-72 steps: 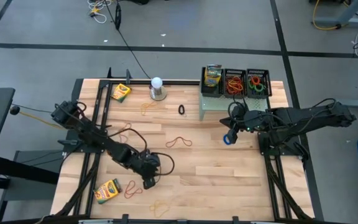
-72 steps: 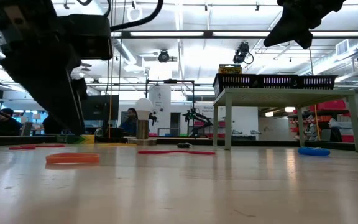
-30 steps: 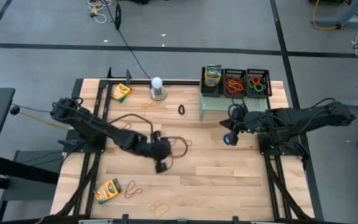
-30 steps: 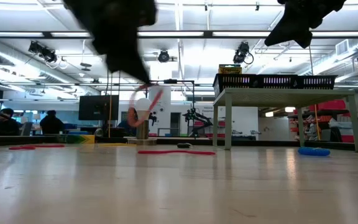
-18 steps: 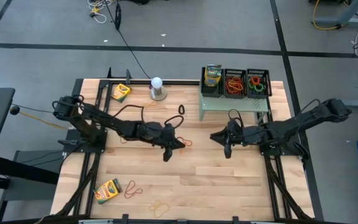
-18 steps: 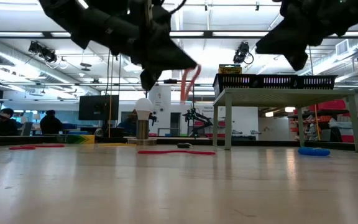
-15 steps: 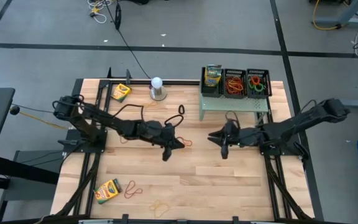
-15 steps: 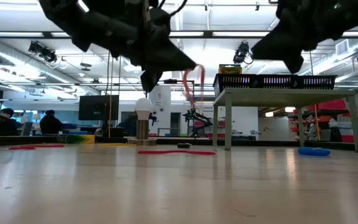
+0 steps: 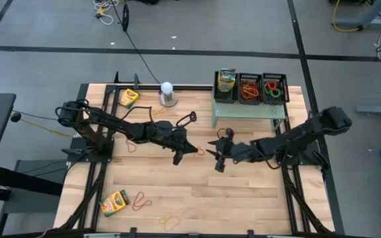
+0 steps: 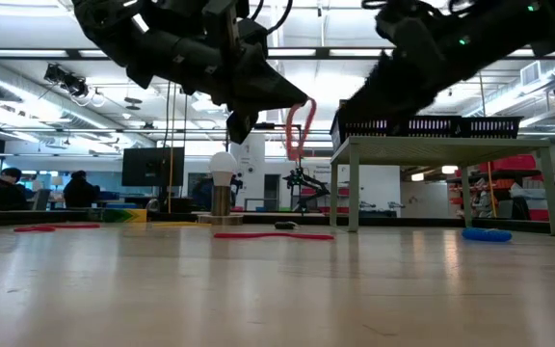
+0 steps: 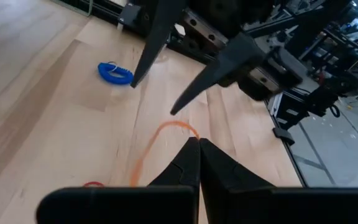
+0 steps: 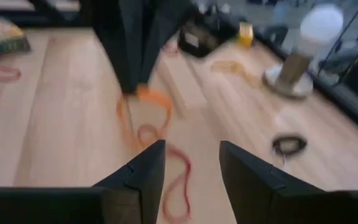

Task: Pick & Place Office Desk Supplies
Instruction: Put the bottom orange rubber band into the middle basket on the shelf

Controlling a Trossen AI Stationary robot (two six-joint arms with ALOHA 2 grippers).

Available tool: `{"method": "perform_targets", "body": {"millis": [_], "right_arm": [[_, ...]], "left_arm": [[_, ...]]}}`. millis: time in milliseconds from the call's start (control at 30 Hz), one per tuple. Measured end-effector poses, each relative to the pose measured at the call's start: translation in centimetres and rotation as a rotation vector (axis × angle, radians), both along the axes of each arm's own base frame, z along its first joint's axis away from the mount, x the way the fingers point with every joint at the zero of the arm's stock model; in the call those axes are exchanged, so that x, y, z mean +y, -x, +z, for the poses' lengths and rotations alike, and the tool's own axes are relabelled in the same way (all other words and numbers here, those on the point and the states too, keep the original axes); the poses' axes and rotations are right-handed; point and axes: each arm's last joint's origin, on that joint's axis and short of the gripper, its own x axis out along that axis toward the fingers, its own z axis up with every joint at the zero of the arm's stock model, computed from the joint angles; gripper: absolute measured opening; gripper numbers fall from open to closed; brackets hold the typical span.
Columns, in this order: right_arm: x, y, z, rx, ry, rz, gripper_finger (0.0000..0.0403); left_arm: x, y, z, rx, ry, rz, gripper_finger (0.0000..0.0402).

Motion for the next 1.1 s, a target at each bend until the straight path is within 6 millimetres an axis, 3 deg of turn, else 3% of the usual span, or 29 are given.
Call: {"method": "perform_targets", "body": {"millis": [333, 433, 600, 667, 933, 1100], "right_arm": [[0.1, -3.1, 0.1, -0.026, 0.012, 0.026, 0.0153], [0.1, -3.3, 0.2, -0.041, -0.005, 0.018, 0.0119], [0.4, -3.4, 0.6, -0.091, -0.029, 0.019, 0.0025], [0.4, -3.4, 0.6, -0.093, -0.038, 0.013, 0.0008], [0.3, -3.2, 1.1, -0.121, -0.089, 0.000, 0.0005], [0.3, -3.2, 1.5, -0.140, -0.090, -0.002, 0.0006]], "left_arm": [[-0.1, -0.1, 0.2, -0.017, 0.008, 0.001, 0.0002], [-0.1, -0.1, 0.2, -0.018, 0.020, 0.004, 0.0003], [-0.1, -0.1, 0.2, -0.016, 0.038, 0.018, 0.0008], [0.0, -0.1, 0.2, -0.012, 0.061, 0.053, 0.0013], [0.2, 0.9, 2.8, -0.082, 0.063, 0.171, 0.0062], [0.2, 1.1, 3.3, -0.096, 0.060, 0.144, 0.0051]]}}
